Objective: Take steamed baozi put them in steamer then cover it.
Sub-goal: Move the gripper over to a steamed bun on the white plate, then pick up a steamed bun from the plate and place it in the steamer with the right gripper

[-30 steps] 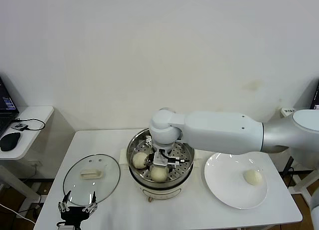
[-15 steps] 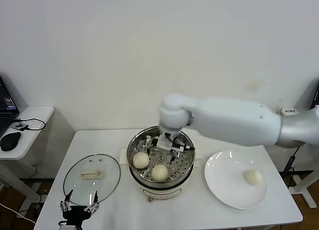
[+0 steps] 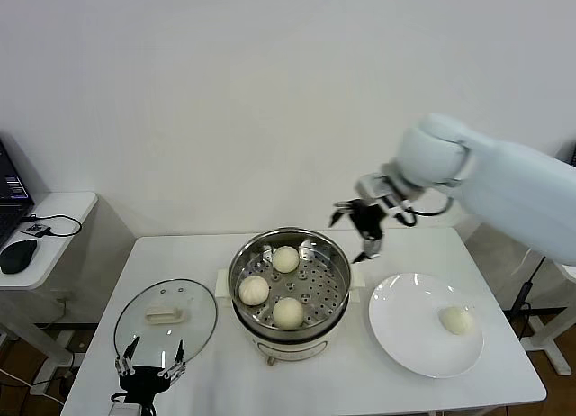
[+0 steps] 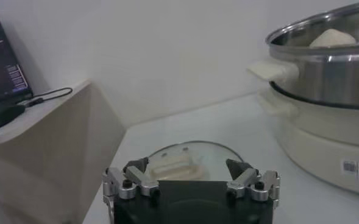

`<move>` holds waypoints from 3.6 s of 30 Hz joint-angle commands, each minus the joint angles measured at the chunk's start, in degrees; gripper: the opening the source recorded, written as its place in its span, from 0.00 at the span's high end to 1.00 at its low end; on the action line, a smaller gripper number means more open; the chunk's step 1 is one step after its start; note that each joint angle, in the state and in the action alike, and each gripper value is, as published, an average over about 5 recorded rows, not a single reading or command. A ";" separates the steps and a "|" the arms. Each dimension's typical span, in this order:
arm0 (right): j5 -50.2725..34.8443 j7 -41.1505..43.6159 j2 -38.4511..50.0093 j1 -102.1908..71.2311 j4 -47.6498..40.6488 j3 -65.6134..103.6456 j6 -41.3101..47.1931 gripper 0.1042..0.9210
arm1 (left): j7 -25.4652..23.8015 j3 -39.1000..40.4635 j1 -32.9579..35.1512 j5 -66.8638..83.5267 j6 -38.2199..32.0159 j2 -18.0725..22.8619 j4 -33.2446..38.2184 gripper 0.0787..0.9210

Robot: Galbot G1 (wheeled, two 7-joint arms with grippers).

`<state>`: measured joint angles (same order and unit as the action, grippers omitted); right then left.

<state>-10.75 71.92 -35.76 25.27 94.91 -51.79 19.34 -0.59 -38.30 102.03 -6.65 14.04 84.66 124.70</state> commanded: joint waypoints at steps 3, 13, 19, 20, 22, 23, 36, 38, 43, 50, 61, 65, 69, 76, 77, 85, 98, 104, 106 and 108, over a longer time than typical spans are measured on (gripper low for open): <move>7.92 1.39 16.11 -20.78 -0.19 16.33 5.47 0.12 | -0.36 0.36 -0.23 0.21 0.15 -0.74 -1.24 0.12; 17.70 0.31 15.57 -44.26 -3.05 33.37 3.56 0.12 | -0.61 1.46 -0.79 -0.30 0.17 -0.22 -3.47 0.12; 22.90 0.20 11.55 -48.82 -8.62 35.13 1.85 0.12 | -0.74 0.90 -0.44 -0.46 0.17 -0.21 -3.85 0.12; 23.76 0.19 11.01 -48.99 -9.66 35.09 1.53 0.12 | -0.73 0.75 -0.39 -0.45 0.17 -0.26 -4.02 0.12; 25.14 0.16 10.18 -49.04 -11.34 34.77 1.02 0.12 | -0.71 0.54 -0.38 -0.45 0.14 -0.35 -4.45 0.12; 25.73 0.06 9.82 -49.02 -12.11 34.52 0.80 0.12 | -0.70 0.48 -0.41 -0.45 0.13 -0.36 -4.69 0.12; 27.40 -2.19 5.48 -49.46 -18.05 33.80 0.63 0.12 | -0.85 0.18 -1.11 -0.85 0.14 -0.24 -6.39 0.12; 27.47 -2.63 4.93 -49.29 -18.70 33.52 0.60 0.12 | -0.81 0.18 -1.10 -0.92 0.12 -0.19 -6.61 0.12; 27.82 -4.28 3.66 -49.24 -19.56 33.18 0.60 0.12 | -0.62 0.28 -1.26 -1.59 -0.16 -0.04 -7.30 0.12; 28.91 -4.49 2.03 -47.58 -21.59 31.79 0.25 0.12 | -0.55 0.41 -1.24 -1.84 -0.26 0.14 -7.77 0.12; 29.78 -4.14 0.47 -46.80 -23.97 30.85 -0.39 0.12 | -0.57 0.46 -1.78 -1.86 -0.26 0.18 -8.71 0.12; 30.00 -4.02 0.13 -46.42 -24.63 30.72 -0.54 0.12 | -0.57 0.56 -1.98 -1.96 -0.26 0.28 -9.14 0.12; 29.91 -4.16 -0.12 -46.11 -25.22 30.62 -0.54 0.12 | -0.57 0.61 -2.09 -2.01 -0.27 0.34 -9.39 0.12; 29.65 -3.76 0.22 -46.06 -25.25 30.56 -0.57 0.28 | -0.59 0.67 -2.32 -2.02 -0.25 0.40 -9.60 0.12; 29.63 -3.65 0.34 -46.13 -25.18 30.58 -0.57 0.30 | -0.59 0.70 -2.32 -2.03 -0.25 0.42 -9.62 0.12; 29.12 -3.54 1.25 -46.27 -24.50 31.26 -0.28 0.35 | -0.49 0.85 -2.17 -2.06 -0.31 0.45 -9.59 0.12; 18.74 -2.60 4.69 -31.75 -19.08 21.69 3.88 0.36 | -0.28 0.82 -2.39 -1.93 -0.42 0.36 -8.83 0.12; 10.72 -1.95 1.42 -19.14 -16.20 12.48 7.59 0.36 | -0.22 0.40 -2.15 -1.97 -0.44 0.26 -7.70 0.12; 7.74 -1.77 -0.70 -14.92 -15.83 9.54 8.78 0.36 | -0.20 0.06 -2.12 -1.91 -0.44 0.18 -7.28 0.12; 5.01 -1.74 -3.35 -10.87 -15.79 6.24 9.82 0.36 | -0.20 -0.30 -2.10 -1.80 -0.43 0.09 -6.84 0.12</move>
<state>4.81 69.80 -34.46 -1.83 76.69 -33.95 25.30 -0.81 -38.23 99.90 -8.51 13.60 84.78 117.19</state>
